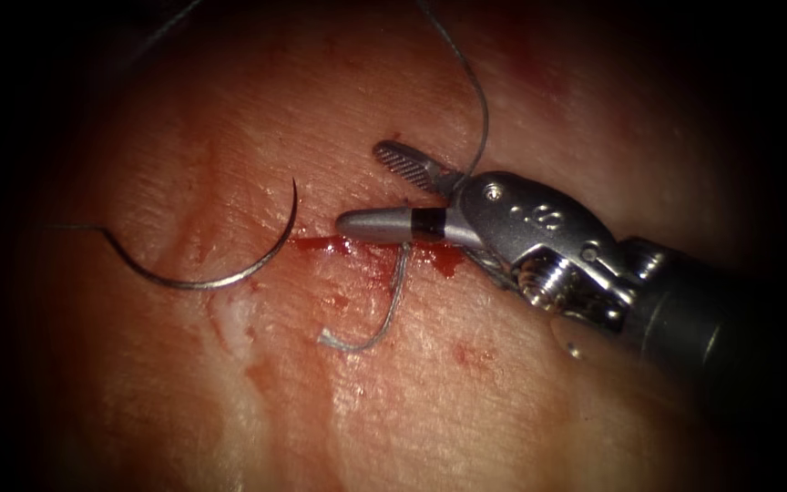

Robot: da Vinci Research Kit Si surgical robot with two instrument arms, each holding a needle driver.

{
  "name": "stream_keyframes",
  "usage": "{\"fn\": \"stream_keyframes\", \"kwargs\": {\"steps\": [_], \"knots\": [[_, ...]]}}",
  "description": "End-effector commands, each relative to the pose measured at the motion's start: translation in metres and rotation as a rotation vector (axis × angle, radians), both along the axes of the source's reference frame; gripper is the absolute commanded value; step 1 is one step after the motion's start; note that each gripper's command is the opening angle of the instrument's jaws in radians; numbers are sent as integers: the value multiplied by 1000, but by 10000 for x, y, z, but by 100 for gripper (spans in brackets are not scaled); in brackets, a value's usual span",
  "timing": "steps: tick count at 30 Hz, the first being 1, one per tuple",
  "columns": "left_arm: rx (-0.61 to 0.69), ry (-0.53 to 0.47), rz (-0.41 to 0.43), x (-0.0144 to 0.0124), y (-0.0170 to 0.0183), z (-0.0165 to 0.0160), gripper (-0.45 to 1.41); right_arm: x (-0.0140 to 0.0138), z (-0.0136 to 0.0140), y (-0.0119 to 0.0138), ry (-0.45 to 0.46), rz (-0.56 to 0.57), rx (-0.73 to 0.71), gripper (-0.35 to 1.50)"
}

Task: Wound Closure
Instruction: Use the right gripper to cut the long suture, then set down the suture with the left gripper.

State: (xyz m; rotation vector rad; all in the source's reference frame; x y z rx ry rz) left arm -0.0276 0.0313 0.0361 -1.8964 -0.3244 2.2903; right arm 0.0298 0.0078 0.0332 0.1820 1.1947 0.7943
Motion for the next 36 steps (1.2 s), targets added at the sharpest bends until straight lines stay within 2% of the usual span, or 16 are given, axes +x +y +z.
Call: {"fn": "stream_keyframes", "kwargs": {"steps": [1,9,13,18,19,22,26,29,32,36], "knots": [[-6,1,-7,-2,10,6,-45,-10,-5,8,-7,6,-13,148],[-23,25,-30,4,23,37,-45,-57,-15,-5,-26,6,-32,148],[-3,35,-43,4,18,69,-45,-74,-15,-7,-43,25,-32,148],[21,46,-59,6,7,117,-45,-79,-14,-7,-60,37,-42,148],[42,50,-68,8,3,139,-45,-77,-14,-8,-59,36,-42,148],[66,54,-82,10,-3,169,-45,-74,-13,-10,-56,33,-43,148],[99,66,-103,13,-6,195,-45,-71,-12,-11,-55,32,-44,148],[145,70,-120,13,-7,207,-10,-70,-11,-12,-55,33,-45,148],[184,86,-130,16,-11,212,36,-69,-9,-13,-54,31,-46,148],[202,105,-110,27,-17,209,24,-68,-8,-14,-50,32,-49,148]]}}
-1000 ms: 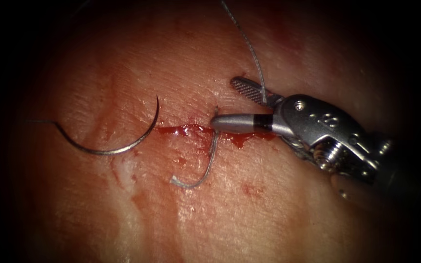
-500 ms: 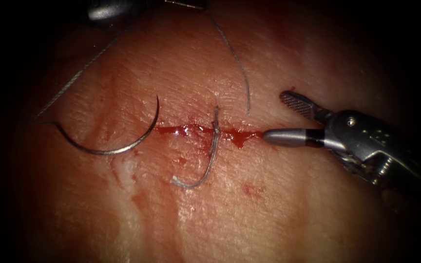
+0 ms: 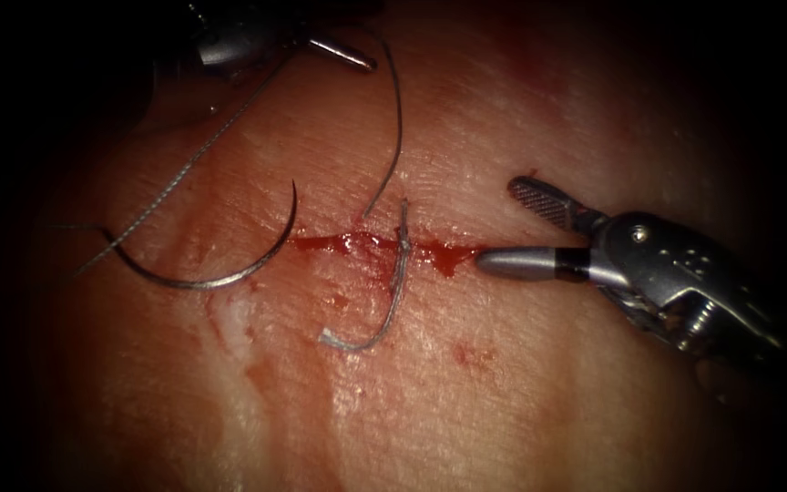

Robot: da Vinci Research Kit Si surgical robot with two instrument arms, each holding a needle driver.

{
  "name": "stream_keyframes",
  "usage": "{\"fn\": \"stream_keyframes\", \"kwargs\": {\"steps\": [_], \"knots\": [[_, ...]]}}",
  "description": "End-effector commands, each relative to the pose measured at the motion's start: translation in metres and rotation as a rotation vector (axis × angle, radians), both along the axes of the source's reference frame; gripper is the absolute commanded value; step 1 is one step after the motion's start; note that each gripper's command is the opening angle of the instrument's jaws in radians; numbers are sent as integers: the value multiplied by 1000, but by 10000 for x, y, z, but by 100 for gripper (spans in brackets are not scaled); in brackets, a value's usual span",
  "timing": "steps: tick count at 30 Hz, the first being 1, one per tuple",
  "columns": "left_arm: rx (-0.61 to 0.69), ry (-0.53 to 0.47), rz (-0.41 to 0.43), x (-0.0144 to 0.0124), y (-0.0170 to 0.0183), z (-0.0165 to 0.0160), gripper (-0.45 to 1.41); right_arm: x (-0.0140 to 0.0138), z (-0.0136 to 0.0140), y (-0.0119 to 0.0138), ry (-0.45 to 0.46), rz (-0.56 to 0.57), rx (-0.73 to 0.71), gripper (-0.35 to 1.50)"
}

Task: Wound Closure
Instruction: Set down the suture with the left gripper.

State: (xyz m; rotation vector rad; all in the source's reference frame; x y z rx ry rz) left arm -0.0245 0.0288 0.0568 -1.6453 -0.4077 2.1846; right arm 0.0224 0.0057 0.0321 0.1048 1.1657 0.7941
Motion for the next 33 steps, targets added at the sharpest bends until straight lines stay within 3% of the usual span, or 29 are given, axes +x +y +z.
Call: {"fn": "stream_keyframes", "kwargs": {"steps": [1,12,21,26,29,33], "knots": [[7,-6,5,1,7,0,27,7,3,6,5,-2,-5,148],[29,6,119,57,-15,-23,37,9,4,4,5,-5,-5,148],[-14,62,36,96,16,-61,32,10,8,-1,4,-13,-6,148],[3,-19,-81,96,24,-97,22,9,8,-2,6,-16,-7,148],[24,-92,-76,85,10,-124,17,7,8,-2,8,-18,-7,148],[76,-144,-49,58,-26,-163,27,1,7,-3,6,-25,-4,145]]}}
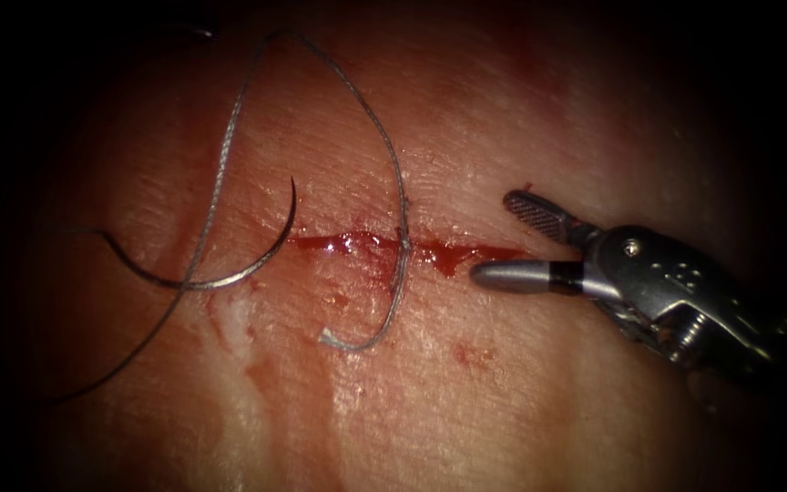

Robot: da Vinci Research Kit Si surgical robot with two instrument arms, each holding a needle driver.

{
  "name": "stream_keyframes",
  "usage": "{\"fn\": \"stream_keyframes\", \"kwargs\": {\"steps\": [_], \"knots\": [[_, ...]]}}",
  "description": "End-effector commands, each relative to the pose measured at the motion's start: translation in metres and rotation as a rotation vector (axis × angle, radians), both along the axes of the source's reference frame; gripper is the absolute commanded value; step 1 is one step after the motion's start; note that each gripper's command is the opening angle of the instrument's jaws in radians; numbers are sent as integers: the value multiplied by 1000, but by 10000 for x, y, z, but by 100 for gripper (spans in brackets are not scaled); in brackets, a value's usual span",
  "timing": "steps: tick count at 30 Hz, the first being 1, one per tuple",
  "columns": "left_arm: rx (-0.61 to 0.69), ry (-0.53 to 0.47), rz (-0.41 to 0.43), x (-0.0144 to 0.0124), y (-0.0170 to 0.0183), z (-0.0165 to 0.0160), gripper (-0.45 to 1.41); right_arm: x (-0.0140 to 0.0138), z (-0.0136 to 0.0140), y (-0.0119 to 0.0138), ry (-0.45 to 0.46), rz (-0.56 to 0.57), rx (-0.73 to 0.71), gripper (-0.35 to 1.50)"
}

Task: Wound Closure
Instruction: Set down the suture with the left gripper, then grab the short suture tail with the left gripper.

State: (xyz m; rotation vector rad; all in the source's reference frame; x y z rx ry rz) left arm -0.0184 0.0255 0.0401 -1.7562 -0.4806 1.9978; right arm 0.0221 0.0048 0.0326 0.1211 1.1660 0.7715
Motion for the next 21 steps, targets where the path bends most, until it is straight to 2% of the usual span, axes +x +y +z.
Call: {"fn": "stream_keyframes", "kwargs": {"steps": [1,4,12,17,21], "knots": [[6,-6,1,-9,-1,-4,31,2,2,7,0,-3,-2,145],[19,-23,5,-25,-17,-34,42,0,1,6,1,-4,-2,145],[39,-117,-43,-55,-45,-130,32,0,0,3,2,-5,-3,145],[36,-178,-5,-79,-70,-164,32,0,1,2,2,-5,-4,145],[26,-209,14,-104,-94,-173,24,0,0,1,2,-5,-5,145]]}}
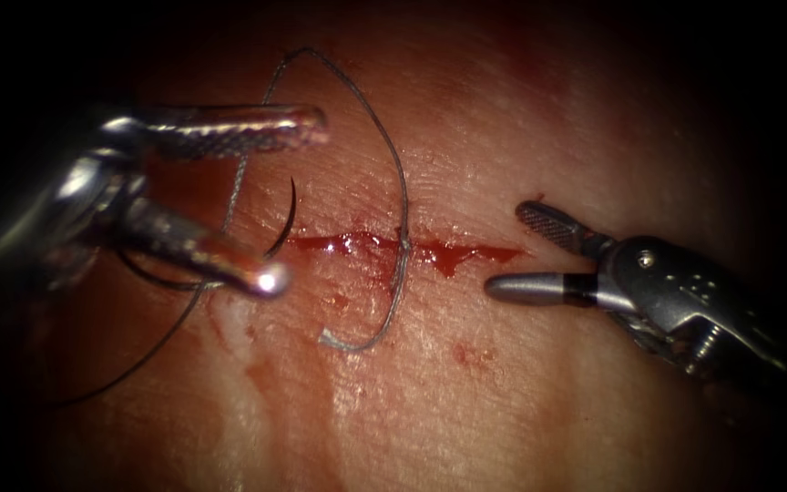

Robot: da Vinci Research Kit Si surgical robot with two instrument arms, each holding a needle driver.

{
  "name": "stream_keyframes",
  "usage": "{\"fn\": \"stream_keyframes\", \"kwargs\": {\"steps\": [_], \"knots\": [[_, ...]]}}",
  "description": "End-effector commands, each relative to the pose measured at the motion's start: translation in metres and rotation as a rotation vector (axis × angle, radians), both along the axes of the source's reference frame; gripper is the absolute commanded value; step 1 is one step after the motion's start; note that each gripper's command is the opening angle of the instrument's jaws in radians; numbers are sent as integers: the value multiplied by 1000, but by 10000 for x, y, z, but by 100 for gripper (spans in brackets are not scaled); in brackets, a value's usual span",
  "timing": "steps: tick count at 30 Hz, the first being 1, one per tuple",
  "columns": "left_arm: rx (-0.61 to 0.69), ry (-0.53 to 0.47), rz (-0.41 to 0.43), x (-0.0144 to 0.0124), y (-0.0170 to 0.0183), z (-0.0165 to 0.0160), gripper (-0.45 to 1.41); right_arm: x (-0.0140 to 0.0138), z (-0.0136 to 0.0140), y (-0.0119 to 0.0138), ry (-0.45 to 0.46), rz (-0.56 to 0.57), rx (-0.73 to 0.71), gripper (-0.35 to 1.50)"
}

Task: Wound Closure
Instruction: Grab the short suture tail with the left gripper.

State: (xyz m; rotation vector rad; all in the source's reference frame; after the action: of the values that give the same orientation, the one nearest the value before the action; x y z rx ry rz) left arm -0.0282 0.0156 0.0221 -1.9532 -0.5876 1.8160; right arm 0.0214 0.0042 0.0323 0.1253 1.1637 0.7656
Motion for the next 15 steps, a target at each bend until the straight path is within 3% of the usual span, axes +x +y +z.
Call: {"fn": "stream_keyframes", "kwargs": {"steps": [1,8,15], "knots": [[-14,7,32,-22,-10,13,24,7,3,6,3,2,-5,145],[-37,133,124,-48,-43,57,29,7,0,5,5,-5,-3,145],[-56,356,118,-39,-52,110,32,7,-3,2,6,-14,2,145]]}}
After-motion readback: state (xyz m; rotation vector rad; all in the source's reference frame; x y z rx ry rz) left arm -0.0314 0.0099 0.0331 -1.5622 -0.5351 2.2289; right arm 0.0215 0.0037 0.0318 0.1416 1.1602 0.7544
